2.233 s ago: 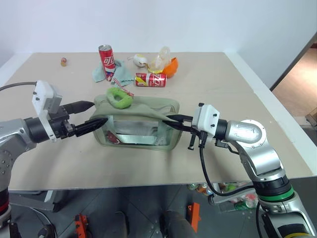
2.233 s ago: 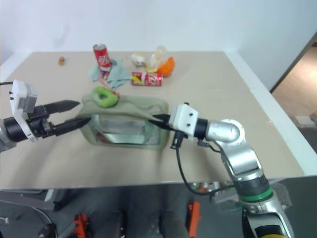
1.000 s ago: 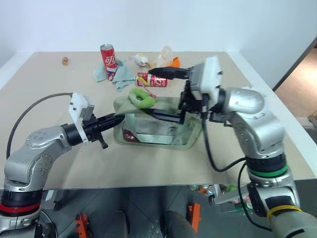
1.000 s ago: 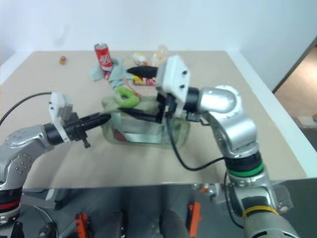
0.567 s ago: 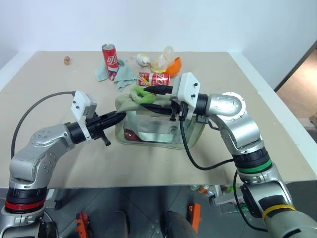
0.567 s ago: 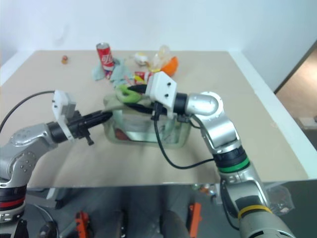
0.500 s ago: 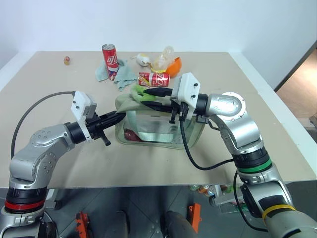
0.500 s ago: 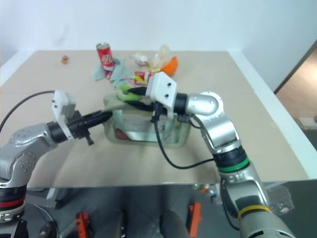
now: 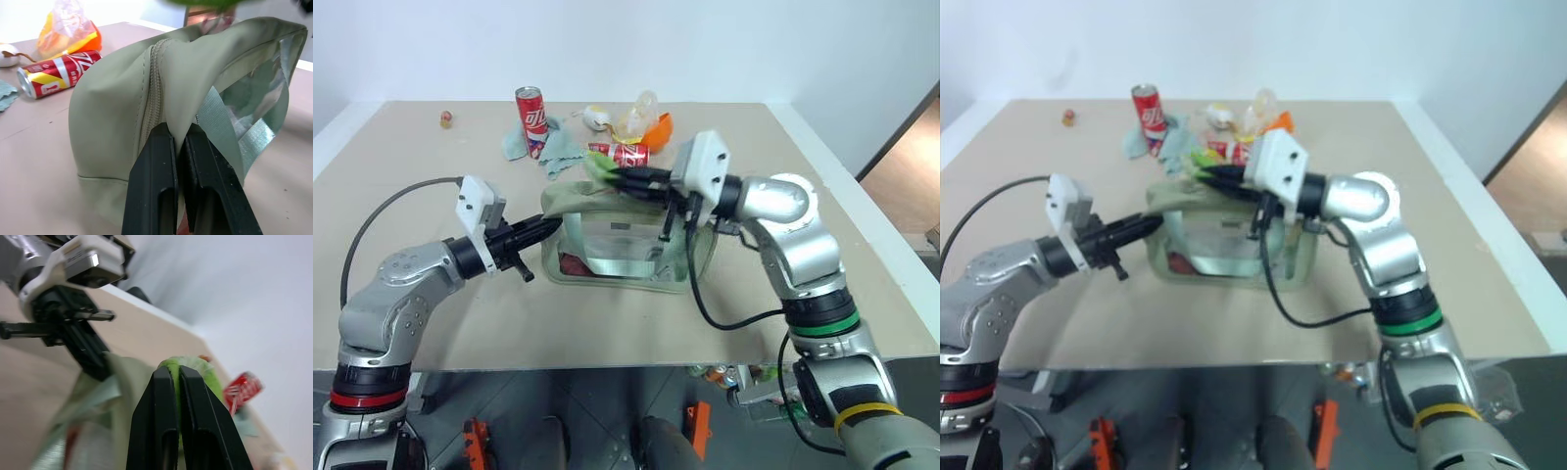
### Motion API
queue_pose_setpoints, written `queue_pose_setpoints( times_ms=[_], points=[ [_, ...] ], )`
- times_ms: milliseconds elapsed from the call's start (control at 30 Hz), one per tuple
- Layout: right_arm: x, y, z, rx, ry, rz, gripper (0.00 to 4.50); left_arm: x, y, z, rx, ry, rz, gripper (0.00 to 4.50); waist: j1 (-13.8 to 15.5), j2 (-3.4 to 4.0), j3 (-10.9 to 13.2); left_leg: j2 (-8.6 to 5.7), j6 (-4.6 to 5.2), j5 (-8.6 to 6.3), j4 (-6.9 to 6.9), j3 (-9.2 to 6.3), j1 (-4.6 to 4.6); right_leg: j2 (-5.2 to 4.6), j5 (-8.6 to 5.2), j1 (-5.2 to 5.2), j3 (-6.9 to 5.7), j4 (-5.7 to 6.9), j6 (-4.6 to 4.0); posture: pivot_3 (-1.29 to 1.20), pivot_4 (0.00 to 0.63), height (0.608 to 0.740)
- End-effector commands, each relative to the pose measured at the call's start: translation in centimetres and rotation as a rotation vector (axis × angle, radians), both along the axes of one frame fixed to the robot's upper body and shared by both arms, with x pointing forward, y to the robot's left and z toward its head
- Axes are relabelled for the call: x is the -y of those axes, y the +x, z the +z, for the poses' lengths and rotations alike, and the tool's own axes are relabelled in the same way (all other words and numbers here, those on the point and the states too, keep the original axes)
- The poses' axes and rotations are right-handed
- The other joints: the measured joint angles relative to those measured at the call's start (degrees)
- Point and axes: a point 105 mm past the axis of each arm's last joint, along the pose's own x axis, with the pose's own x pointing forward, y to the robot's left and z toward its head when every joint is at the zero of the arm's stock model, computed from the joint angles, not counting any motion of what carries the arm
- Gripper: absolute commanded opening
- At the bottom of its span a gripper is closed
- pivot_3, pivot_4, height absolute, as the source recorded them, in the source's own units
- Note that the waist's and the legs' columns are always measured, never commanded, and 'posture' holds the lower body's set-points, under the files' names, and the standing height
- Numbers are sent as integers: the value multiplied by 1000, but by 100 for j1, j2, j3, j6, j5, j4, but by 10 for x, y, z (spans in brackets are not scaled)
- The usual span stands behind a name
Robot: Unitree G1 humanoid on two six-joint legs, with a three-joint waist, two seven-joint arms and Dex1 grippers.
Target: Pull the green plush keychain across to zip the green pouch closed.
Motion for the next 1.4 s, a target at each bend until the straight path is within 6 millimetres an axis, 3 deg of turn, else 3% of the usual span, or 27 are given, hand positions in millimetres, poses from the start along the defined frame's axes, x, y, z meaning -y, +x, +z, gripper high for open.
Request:
queue_pose_setpoints(
  times_ms=[33, 300, 467, 567, 633, 700, 767, 833, 900, 933, 967, 1067, 1167, 1267, 1367, 1400],
  points=[
    [30, -1, 30, 110, 24, -70, 26, -4, 8, 21, 107, -19, 73, 0, 1, 0, 0, 0, 0, 0, 0, 0, 0, 0, 0, 1, 0, 0, 0, 0, 150, 740],
    [95, 13, 26, 130, -76, -291, 26, -3, 15, 25, 135, -16, 102, 0, -12, 0, 1, -2, 3, -3, -8, 2, -2, 0, -1, -3, 4, -4, -9, 0, 150, 740],
    [139, 23, 20, 130, -143, -479, 26, -4, 17, 20, 121, -10, 119, 0, -12, 4, 3, -7, 4, -3, -10, 4, -2, -3, -1, -5, 8, -4, -10, 0, 150, 740],
    [177, 36, 13, 102, -135, -674, 26, -2, 16, 17, 113, -14, 123, 0, -12, 3, 3, -8, 4, -3, -9, 6, -1, -5, -1, -2, 10, -4, -9, 0, 150, 740],
    [187, 39, 7, 98, -141, -729, 26, -2, 16, 16, 111, -16, 127, 0, -18, 4, 4, -9, 3, -3, -8, 8, 0, -5, -1, -3, 13, -4, -7, 0, 150, 740],
    [184, 43, -7, 57, -102, -752, 26, -1, 17, 15, 109, -16, 133, 0, -27, 4, 4, -8, 3, -3, -8, 11, 2, -4, -1, -4, 16, -4, -4, 0, 150, 740],
    [165, 47, -39, -33, -60, -747, 26, 1, 18, 15, 107, -19, 143, 0, -36, 3, 3, -5, 3, -3, -10, 10, 5, -1, 0, -2, 17, -3, -5, 0, 150, 740],
    [149, 46, -58, -82, -35, -732, 26, 1, 19, 16, 110, -25, 152, 0, -42, 2, 2, -1, 3, -3, -11, 10, 7, 4, -1, -2, 18, -1, -5, 0, 150, 740],
    [134, 48, -88, -156, -2, -730, 26, 1, 21, 17, 112, -31, 163, 0, -39, 21, 13, -4, -3, 1, -10, 9, 4, 3, 1, -6, 19, 2, -3, 0, 150, 740],
    [127, 50, -113, -214, 6, -741, 26, 2, 21, 16, 113, -32, 167, 0, -39, 19, 12, -5, -6, 3, -9, 10, 4, 2, 1, -4, 19, 2, -1, 0, 150, 740],
    [123, 51, -134, -244, -5, -749, 26, 2, 21, 16, 113, -34, 170, 0, -39, 2, 2, -6, -6, 3, -9, 10, 4, 1, 2, -4, 19, 2, 2, 0, 150, 740],
    [124, 54, -168, -290, -35, -786, 26, 3, 21, 16, 114, -36, 174, 0, -37, 5, 4, -6, -11, 6, -8, 4, 6, 1, -1, 2, 14, 0, 7, 0, 150, 740],
    [129, 61, -175, -280, -26, -813, 26, 2, 21, 16, 110, -43, 184, 0, -48, 5, 4, -13, -19, 11, -4, 19, 13, -5, 10, 5, 30, -1, 23, 0, 150, 740],
    [131, 66, -170, -256, -5, -813, 26, 2, 21, 14, 93, -51, 183, 0, -49, 4, 4, -12, -14, 18, -3, 21, 23, -3, 20, 13, 33, -4, 26, 0, 150, 740],
    [130, 67, -141, -279, 193, -759, 26, 1, 18, 11, 72, -77, 159, 0, -48, 4, 4, -7, -11, 22, -4, 19, 25, 3, 26, 13, 33, -3, 22, 0, 150, 740],
    [132, 67, -130, -267, 240, -748, 320, 0, 17, 12, 66, -91, 155, 369, -47, 5, 4, -6, -11, 22, -4, 19, 25, 4, 26, 13, 33, -3, 22, 0, 150, 740]
  ],
)
